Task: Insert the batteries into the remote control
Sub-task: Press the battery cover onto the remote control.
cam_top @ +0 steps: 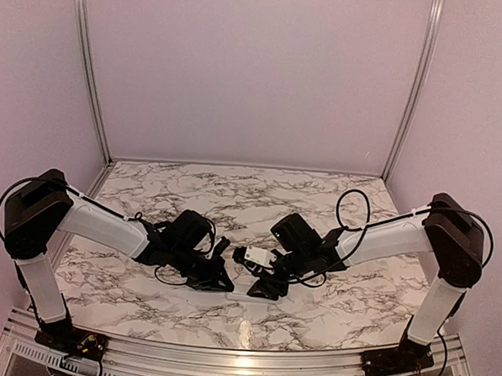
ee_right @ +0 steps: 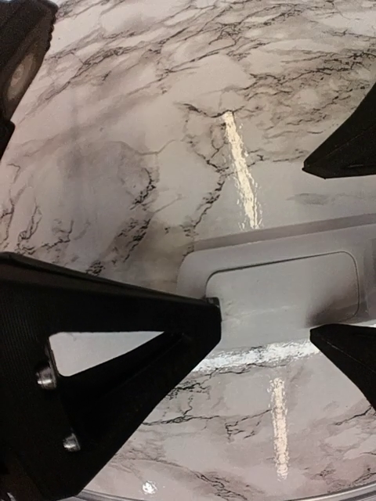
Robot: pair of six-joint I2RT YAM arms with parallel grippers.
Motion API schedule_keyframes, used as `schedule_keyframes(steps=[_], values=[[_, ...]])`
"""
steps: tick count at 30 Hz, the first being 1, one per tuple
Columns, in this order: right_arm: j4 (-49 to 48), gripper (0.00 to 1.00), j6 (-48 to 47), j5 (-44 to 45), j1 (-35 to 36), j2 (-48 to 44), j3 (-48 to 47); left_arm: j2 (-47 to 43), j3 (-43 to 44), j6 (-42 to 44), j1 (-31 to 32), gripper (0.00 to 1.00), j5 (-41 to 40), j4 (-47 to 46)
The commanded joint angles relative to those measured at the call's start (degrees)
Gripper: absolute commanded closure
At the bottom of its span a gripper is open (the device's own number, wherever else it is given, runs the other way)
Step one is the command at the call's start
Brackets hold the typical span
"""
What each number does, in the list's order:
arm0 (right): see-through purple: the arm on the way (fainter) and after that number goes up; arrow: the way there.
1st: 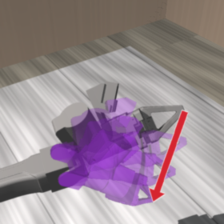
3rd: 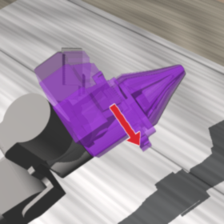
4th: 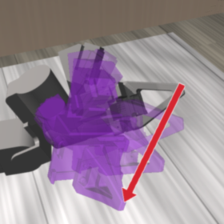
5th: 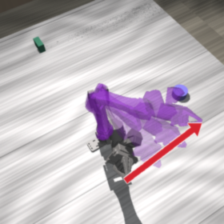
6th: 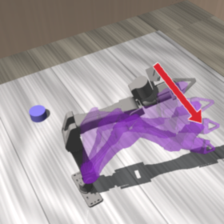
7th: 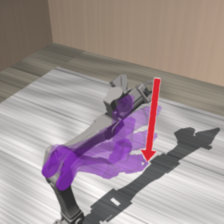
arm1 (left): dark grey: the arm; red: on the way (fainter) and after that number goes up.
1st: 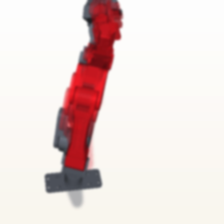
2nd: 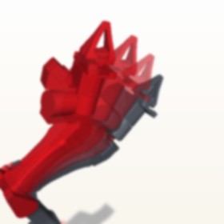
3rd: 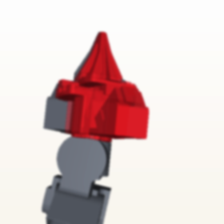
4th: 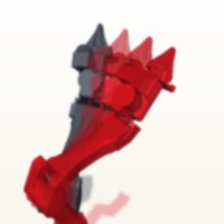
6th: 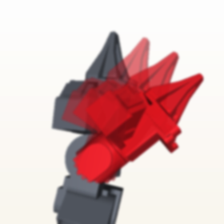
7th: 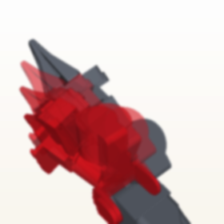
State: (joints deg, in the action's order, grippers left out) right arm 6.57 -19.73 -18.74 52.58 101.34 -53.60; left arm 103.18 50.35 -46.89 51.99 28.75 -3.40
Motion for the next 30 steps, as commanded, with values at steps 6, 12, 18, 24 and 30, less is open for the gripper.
schedule_keyframes(steps=[6,12,18,24,30], values=[[-0.7,0.35,1.5,0.6,-1.1,-5.5,0.2,1.0,1.6,1.1,0.8,0.95,1.8,0.5],[-0.7,0.36,2.2,0.8,-1.4,-5.7,-0.4,0.6,3.3,3.6,0.8,0.92,-1.4,6.6],[-0.9,0.38,2.9,0.7,-1.4,-4.8,-1.0,-1.5,3.4,4.6,0.8,0.85,-2.9,8.7],[-1.5,0.38,3.4,0.1,-1.3,-4.0,-1.4,-4.9,2.3,4.4,0.5,0.83,-5.2,8.8],[-0.8,0.38,3.4,1.8,0.0,-1.4,-3.5,-9.4,-1.4,2.5,-1.1,0.83,-7.9,5.9]])
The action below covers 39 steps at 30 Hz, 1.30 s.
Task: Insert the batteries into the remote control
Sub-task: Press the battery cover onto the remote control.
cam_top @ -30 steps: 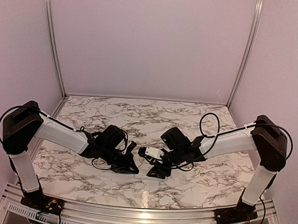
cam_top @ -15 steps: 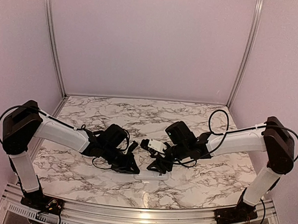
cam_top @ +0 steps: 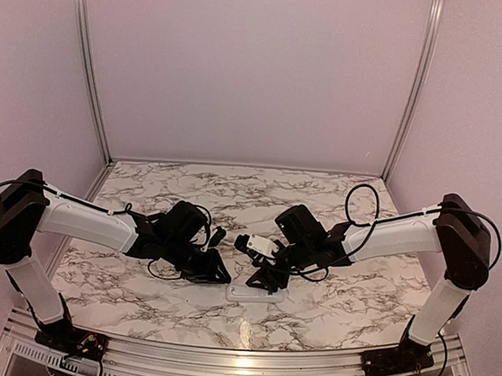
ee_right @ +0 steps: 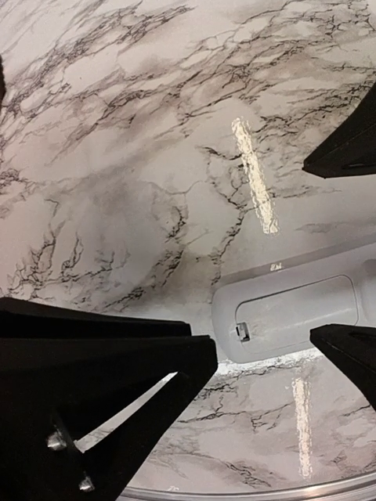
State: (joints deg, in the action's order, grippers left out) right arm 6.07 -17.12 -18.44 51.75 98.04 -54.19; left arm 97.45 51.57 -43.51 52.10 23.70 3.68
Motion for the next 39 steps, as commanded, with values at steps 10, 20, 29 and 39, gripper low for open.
schedule_keyframes(steps=[10,20,29,39], values=[[1.4,0.36,-0.1,5.1,2.6,5.4,-5.1,-7.2,-7.3,-3.2,-3.8,0.82,-3.1,-6.1],[5.4,0.36,-1.2,10.9,4.3,9.5,-5.4,-6.8,-8.7,-2.9,-4.0,0.82,-3.1,-6.9],[6.4,0.36,-1.3,11.7,4.4,9.1,-4.3,-4.5,-8.6,-1.8,-3.3,0.77,-2.1,-8.5],[5.4,0.35,-0.5,11.4,4.4,8.0,-1.8,0.5,-5.8,-2.3,-0.6,0.67,-2.3,-9.2]])
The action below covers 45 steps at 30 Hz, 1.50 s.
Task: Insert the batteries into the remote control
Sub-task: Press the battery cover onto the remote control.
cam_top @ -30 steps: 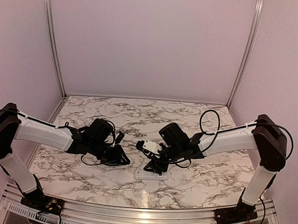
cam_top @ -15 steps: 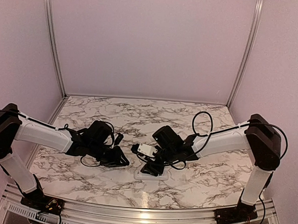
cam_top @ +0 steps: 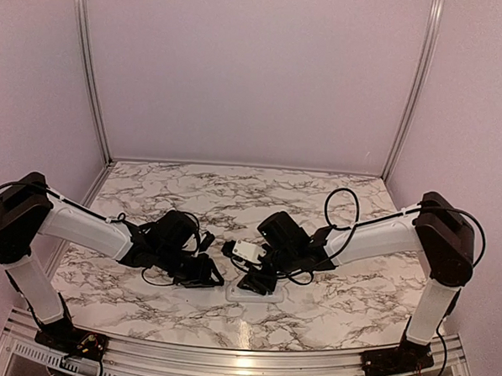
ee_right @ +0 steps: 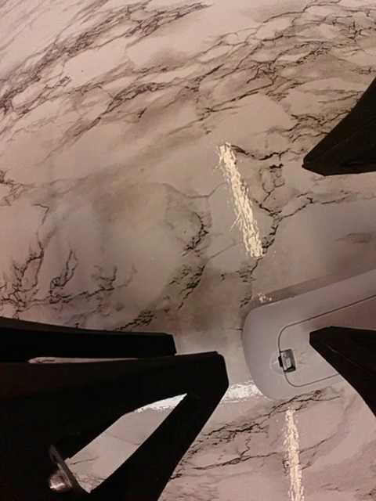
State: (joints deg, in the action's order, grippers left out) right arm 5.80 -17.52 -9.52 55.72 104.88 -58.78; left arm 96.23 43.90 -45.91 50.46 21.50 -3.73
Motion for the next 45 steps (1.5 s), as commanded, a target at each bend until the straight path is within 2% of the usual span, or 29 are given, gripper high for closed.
schedule_keyframes(steps=[1,9,23,32,38,45], values=[[5.6,0.35,-0.1,2.5,0.4,1.2,2.9,2.1,2.0,-0.1,1.3,0.67,0.1,-2.0],[5.4,0.31,0.4,2.0,0.4,-0.6,4.0,4.4,2.1,-2.8,3.2,0.62,0.6,-5.5],[5.5,0.3,0.8,2.9,0.4,-0.7,4.6,7.5,3.3,-6.0,3.9,0.61,-0.4,-4.8],[5.3,0.3,0.9,3.2,0.3,-0.5,4.7,8.4,4.9,-4.9,4.1,0.64,-1.8,1.3],[5.2,0.3,0.9,3.3,0.3,-0.6,4.9,8.5,5.6,-4.0,4.1,0.7,-2.9,6.6],[5.2,0.29,0.8,3.5,0.3,-0.6,5.0,8.0,5.4,-3.9,4.0,0.78,-3.1,7.8]])
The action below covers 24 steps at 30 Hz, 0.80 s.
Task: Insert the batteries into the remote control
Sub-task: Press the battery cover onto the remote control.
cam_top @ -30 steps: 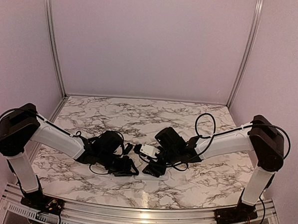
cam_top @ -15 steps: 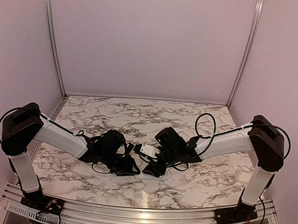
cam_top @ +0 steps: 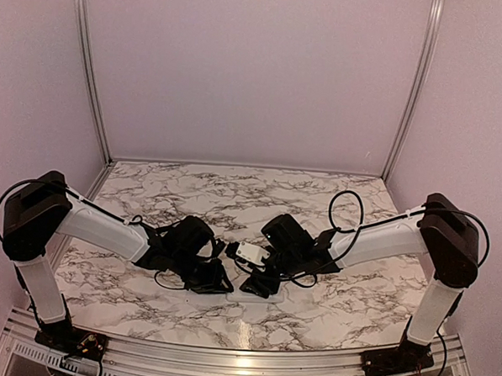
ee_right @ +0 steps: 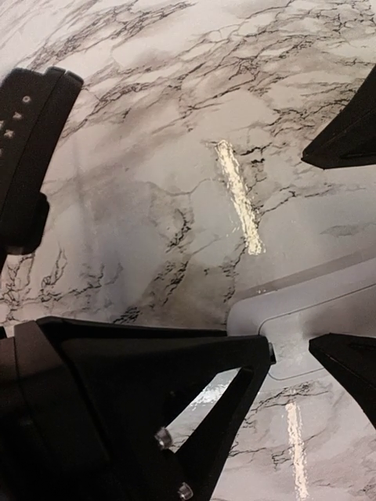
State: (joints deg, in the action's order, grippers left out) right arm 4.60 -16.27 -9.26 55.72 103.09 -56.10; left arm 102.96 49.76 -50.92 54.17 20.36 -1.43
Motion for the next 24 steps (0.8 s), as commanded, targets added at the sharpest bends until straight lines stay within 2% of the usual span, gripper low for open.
schedule_keyframes(steps=[1,5,13,24], values=[[6.4,0.3,-0.4,3.5,0.3,1.3,2.5,1.2,-0.6,1.1,0.2,0.79,-1.9,5.4],[6.4,0.3,-0.5,3.6,0.3,1.4,2.4,0.8,-0.5,1.2,0.1,0.79,-1.6,4.8],[6.1,0.29,-0.4,3.3,0.3,0.1,1.6,-1.1,-0.6,1.6,-0.2,0.7,-0.3,2.0],[2.3,0.25,2.0,4.2,0.3,-6.3,0.4,-9.1,-1.8,3.6,-2.6,0.6,0.8,-2.2]])
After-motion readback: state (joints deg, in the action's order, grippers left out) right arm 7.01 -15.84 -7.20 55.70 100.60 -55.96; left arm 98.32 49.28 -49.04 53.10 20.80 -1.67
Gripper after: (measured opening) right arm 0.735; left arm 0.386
